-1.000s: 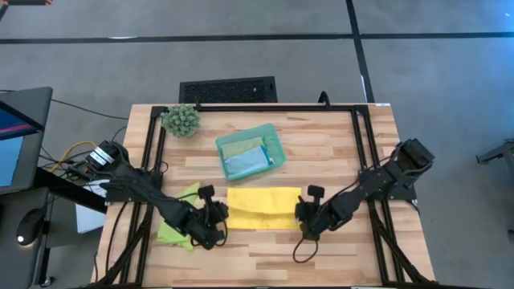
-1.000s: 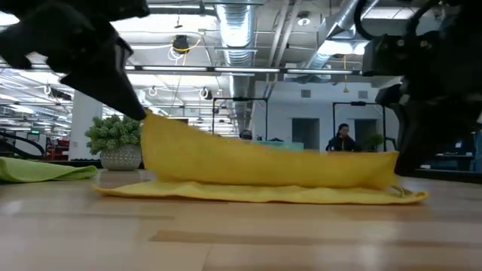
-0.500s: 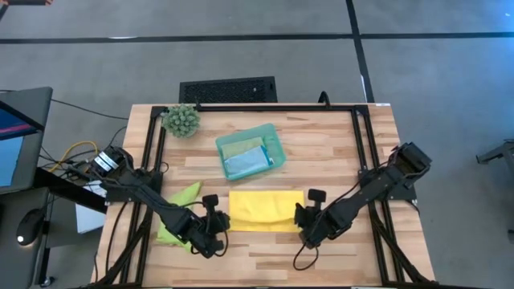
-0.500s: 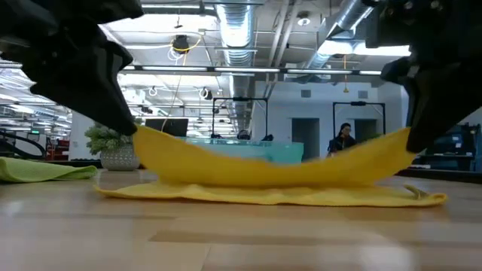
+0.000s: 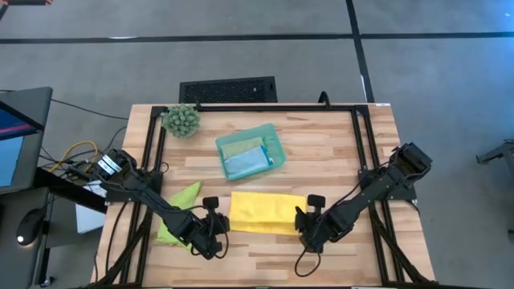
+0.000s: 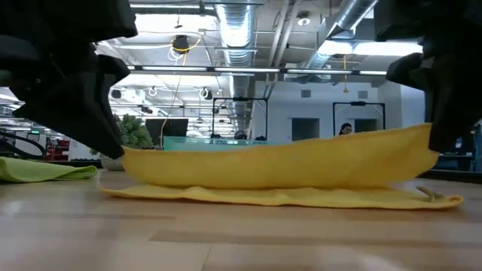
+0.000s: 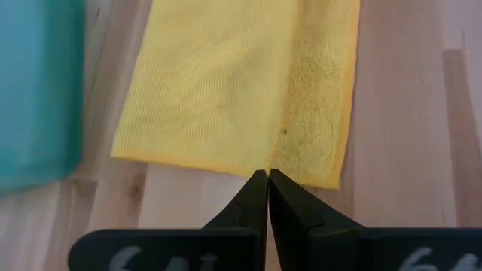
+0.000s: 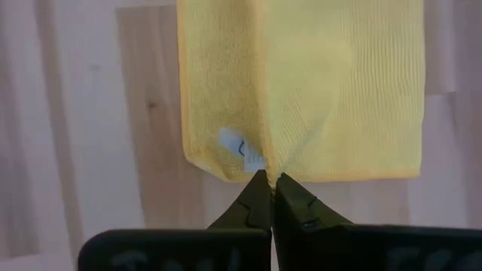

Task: Fold microfiber towels
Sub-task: Fold the yellow towel

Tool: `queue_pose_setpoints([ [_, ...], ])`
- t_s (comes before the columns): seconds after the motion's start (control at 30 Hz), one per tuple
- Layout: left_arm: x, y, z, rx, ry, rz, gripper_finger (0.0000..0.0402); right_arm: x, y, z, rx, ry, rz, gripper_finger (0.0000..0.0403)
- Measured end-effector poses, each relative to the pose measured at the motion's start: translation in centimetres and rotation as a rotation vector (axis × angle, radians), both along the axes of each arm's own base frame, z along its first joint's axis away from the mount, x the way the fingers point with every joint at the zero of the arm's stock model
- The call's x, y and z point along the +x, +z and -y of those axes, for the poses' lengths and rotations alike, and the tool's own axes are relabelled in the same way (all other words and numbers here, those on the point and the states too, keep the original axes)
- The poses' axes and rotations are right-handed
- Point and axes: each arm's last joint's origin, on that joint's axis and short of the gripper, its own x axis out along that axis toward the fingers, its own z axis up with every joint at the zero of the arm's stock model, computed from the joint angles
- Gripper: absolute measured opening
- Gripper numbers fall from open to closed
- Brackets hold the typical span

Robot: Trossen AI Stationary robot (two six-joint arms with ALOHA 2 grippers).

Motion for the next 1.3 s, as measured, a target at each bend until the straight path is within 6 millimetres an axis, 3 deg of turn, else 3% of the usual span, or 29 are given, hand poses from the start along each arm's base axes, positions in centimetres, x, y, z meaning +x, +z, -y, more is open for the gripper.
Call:
queue_pose_setpoints([
  [0.43,0.3,-1.1,0.3,-0.003,-0.017,-0.022,0.0002,-0.1,0.0,-0.9,0.036,0.053,0.027,0.0017],
  [0.9,1.1,1.9,1.1,0.034,-0.073,0.015,0.0146,-0.2,-0.1,-0.7,0.026,0.053,0.016,0.0017],
  [1.3,1.6,-0.5,-1.5,0.022,-0.016,0.016,0.0155,-0.3,0.4,-1.2,0.022,0.065,0.014,0.0019],
])
